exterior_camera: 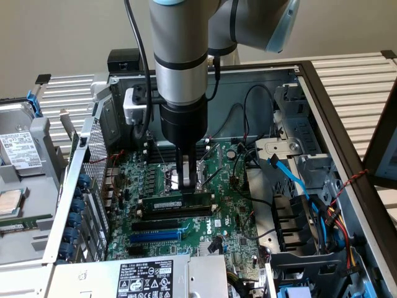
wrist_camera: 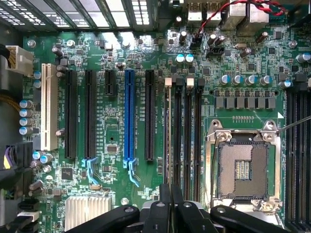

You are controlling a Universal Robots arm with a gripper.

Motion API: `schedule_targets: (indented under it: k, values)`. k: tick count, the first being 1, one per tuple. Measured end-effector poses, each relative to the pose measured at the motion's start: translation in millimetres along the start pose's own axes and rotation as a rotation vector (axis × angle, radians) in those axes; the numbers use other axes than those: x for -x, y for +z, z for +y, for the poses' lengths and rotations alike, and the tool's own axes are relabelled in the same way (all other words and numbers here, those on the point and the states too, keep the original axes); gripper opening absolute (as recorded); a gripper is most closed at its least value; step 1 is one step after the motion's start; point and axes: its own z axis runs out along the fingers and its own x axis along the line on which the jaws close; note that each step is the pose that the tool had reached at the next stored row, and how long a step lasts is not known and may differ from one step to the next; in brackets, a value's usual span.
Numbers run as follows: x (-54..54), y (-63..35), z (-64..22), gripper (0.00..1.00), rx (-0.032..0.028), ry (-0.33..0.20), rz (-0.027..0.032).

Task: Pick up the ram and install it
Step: 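Insert the ram into the slot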

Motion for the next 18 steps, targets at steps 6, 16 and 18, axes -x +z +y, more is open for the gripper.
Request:
schedule_targets:
  k: [6, 16, 18]
  values:
    - [0.4, 0.7, 1.2, 0.13, 0.0, 0.0, 0.0]
    - [0.5, 1.3, 2.3, 0.13, 0.0, 0.0, -0.0001]
    - [0.5, 1.3, 2.4, 0.13, 0.0, 0.0, 0.0]
